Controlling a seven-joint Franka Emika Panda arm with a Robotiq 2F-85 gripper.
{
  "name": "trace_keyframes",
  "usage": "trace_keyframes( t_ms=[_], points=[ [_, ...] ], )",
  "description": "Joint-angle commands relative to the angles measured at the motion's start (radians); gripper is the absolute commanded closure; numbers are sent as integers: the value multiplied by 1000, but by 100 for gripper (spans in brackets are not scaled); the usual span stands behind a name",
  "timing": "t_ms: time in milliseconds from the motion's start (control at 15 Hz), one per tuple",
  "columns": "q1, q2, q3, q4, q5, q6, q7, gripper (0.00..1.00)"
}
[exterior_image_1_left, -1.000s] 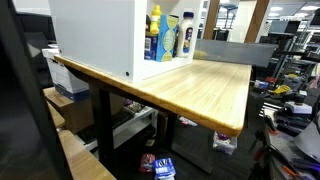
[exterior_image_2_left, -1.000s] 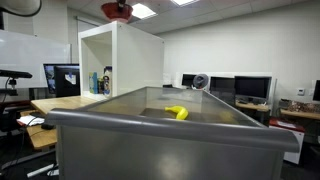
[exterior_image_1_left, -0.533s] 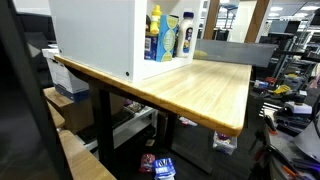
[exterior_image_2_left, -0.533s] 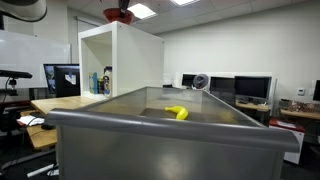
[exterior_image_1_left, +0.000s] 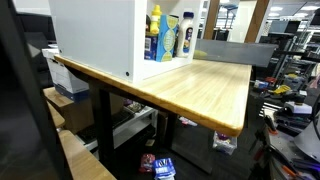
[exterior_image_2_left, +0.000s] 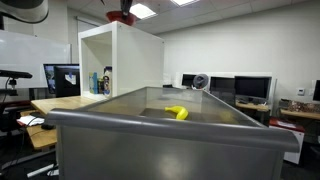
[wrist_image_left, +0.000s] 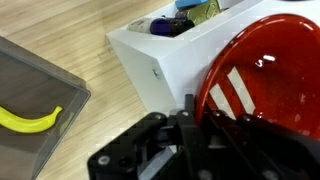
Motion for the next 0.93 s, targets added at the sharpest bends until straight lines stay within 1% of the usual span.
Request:
trace_keyframes(
  t_ms=[0, 467, 600, 800, 867],
  points=[
    [1, -11, 16, -12, -23, 21, 16, 66],
    [-7, -26, 18, -23, -19, 38, 9, 33],
    [-18, -37, 19, -27, -13, 40, 10, 20],
    [-34, -51, 22, -29, 0, 42, 9, 6],
    [-41, -56, 24, -30, 6, 45, 13, 3]
  ],
)
